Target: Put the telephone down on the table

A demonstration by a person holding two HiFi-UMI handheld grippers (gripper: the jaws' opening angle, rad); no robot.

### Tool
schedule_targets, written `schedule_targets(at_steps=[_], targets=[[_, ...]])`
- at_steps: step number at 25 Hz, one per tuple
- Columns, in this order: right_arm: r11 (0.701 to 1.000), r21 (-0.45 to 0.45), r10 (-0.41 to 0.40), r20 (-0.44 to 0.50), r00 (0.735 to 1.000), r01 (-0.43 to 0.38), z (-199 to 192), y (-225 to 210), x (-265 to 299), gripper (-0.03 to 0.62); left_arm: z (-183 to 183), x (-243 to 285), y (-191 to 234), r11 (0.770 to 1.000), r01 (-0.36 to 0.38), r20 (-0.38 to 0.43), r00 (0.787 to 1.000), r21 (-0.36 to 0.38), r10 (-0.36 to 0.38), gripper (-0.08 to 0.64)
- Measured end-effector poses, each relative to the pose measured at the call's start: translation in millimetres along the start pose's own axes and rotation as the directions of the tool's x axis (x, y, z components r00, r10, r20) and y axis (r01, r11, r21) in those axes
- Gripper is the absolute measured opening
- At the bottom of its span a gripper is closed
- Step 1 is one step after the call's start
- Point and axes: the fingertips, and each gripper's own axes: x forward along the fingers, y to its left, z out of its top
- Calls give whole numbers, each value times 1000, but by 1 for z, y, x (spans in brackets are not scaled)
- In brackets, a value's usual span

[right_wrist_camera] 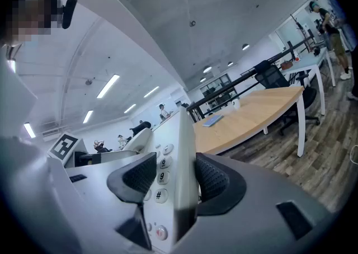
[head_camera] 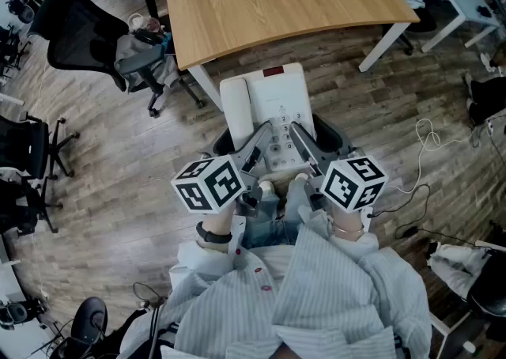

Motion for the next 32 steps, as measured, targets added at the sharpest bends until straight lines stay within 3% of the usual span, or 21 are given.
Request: schedule_targets(at_steps=[22,32], targets=[[998,49,-50,50,998,48,-19,19,-11,235,-8,-22,6,998,50,-33,998,38,-49,376],[994,102,-51,60,997,45,-26,8,-8,235,-14,-12,10,997,46,-54,998,61,-42,376]])
